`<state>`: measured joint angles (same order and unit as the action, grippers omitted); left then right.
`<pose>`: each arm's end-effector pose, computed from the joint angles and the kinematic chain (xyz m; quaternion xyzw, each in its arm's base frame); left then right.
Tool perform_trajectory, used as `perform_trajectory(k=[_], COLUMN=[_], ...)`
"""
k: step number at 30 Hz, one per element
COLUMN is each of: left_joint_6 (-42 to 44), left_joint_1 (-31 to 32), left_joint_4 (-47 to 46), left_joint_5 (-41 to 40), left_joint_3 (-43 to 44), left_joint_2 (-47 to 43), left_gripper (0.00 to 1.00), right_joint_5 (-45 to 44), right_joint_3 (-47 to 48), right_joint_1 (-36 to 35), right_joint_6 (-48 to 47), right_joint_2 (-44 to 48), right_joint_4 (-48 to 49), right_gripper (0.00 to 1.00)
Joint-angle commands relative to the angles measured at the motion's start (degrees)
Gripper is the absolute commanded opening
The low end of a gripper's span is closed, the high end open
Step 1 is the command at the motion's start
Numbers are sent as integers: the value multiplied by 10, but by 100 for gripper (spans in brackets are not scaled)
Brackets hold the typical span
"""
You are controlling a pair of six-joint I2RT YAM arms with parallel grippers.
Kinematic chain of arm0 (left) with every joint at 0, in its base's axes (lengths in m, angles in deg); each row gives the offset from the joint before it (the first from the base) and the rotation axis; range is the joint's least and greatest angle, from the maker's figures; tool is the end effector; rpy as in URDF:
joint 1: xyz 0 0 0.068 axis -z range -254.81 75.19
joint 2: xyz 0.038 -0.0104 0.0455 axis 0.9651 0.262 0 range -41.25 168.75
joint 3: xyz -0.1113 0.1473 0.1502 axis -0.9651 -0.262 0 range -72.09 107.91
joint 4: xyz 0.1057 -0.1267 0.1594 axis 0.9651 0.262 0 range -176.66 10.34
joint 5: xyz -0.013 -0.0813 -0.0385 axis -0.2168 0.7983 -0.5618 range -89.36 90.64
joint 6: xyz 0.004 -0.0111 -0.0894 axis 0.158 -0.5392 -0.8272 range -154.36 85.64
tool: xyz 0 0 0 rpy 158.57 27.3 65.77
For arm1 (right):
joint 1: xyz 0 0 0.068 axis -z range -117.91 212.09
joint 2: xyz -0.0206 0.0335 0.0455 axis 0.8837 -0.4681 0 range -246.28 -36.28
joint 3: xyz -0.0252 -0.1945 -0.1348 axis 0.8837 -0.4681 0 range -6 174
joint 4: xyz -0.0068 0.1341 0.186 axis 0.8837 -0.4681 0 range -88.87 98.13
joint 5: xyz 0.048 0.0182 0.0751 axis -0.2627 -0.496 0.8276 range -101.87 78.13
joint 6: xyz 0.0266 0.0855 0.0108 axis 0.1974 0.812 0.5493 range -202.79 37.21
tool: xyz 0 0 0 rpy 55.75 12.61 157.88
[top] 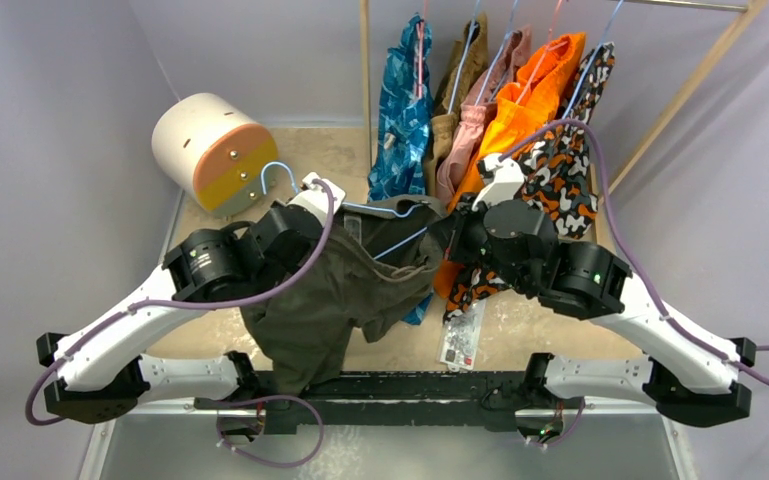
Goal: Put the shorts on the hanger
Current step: Hang the shorts on the hanger.
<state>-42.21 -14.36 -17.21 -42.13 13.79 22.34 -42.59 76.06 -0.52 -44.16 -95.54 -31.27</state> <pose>0.1370 -0.1305 0.3552 0.2646 0.8361 0.0900 0.4720 0.1340 0.1689 0.4053 -0.0057 0.7892 0.3106 0.5298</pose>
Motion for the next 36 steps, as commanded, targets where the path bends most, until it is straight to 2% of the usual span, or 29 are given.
perform_trajectory(k=[1,5,11,16,21,26,30,32,36], left_joint_6=[-17,-25,-37,-40,-37,-36,-40,-41,-38], left_joint_1=[-2,-2,-2,-2,-2,-2,-2,-2,-2], left_joint_4=[-65,-131,-241,-302,-351,-411,-436,-444,-472], left_joint_5=[54,146,253,295,332,349,353,352,363], left_joint_3=[22,1,-33,-58,-65,-136,-179,-176,-150], left_joint_2=[-29,-60,-94,-113,-143,-183,-198,-194,-168], left_gripper=[0,0,0,0,0,0,0,0,0], right_joint_5=[35,81,128,190,238,218,242,261,313], right_joint_3=[17,-1,22,63,79,42,14,28,113], right_joint_1=[-2,-2,-2,-4,-4,-3,-4,-4,-8], right_joint_6=[-13,-22,-60,-116,-153,-145,-137,-146,-175], right_joint_2=[-18,-39,-98,-100,-54,-62,-77,-83,-109], right_joint_4=[51,102,169,234,329,294,266,264,258], right_gripper=[0,0,0,0,0,0,0,0,0])
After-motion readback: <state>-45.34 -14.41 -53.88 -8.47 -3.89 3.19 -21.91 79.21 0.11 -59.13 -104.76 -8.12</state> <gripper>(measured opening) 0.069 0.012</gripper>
